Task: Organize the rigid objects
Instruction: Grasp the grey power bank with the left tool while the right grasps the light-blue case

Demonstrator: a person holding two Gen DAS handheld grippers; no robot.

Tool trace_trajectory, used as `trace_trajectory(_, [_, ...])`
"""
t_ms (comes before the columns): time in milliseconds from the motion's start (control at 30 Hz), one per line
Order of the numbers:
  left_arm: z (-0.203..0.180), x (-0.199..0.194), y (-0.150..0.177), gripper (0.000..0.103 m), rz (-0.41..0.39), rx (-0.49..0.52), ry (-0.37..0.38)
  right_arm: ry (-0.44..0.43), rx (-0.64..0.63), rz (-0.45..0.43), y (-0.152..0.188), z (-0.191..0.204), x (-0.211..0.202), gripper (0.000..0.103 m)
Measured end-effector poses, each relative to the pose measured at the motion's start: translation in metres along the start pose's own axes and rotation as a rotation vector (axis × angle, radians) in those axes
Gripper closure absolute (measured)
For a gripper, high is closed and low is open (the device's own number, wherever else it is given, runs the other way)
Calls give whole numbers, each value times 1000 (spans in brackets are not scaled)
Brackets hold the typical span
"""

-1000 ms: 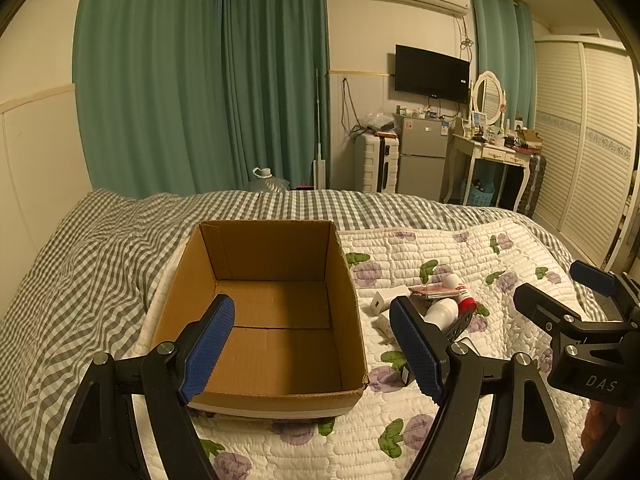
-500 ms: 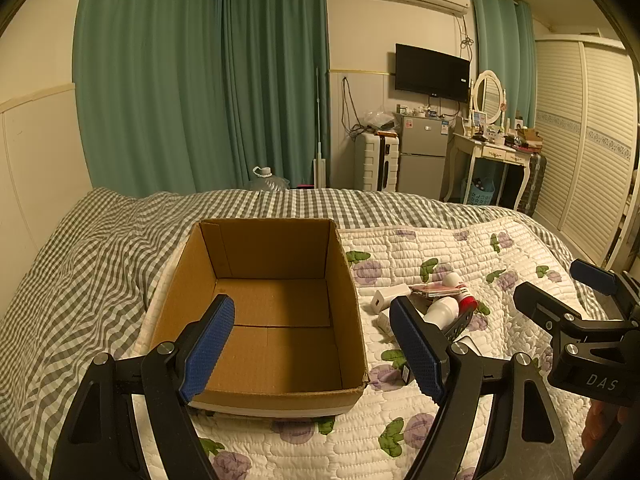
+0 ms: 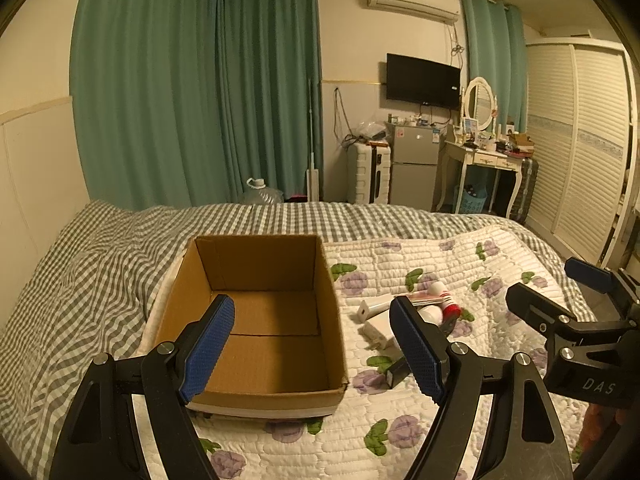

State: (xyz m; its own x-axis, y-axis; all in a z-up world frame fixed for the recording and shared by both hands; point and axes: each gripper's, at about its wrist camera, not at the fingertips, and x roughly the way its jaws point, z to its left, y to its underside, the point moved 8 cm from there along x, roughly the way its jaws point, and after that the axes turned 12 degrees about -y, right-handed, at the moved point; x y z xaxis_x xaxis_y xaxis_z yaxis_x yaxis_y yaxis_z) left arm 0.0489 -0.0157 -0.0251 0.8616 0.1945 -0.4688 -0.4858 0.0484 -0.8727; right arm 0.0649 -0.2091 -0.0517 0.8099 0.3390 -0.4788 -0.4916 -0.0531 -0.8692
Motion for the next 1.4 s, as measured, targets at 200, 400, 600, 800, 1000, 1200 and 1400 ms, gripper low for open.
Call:
trace_trajectory(200, [-13, -12, -1, 20, 4, -1, 22, 70, -1, 31, 3, -32, -26, 0])
trace_trajectory(400, [-58, 3, 38, 20, 107, 66, 72, 121, -18, 180, 36, -75, -15, 0])
trace_trajectory(600, [-92, 28, 88, 20, 204, 143, 99, 21, -9, 394, 91, -81, 34, 10])
trace_trajectory(800, [-90, 57, 116, 20, 284, 172, 53, -28, -53, 569, 127, -72, 80, 19])
trace_trajectory(1000, [-94, 69, 122, 20, 308, 183, 45, -32, -60, 669, 147, -77, 109, 25])
trace_trajectory(1200, [-101, 72, 123, 20, 315, 193, 43, -51, -58, 706, 150, -78, 115, 52])
trace_trajectory(1400, [-113, 70, 117, 20, 302, 213, 56, -61, -20, 586, 118, -82, 91, 52])
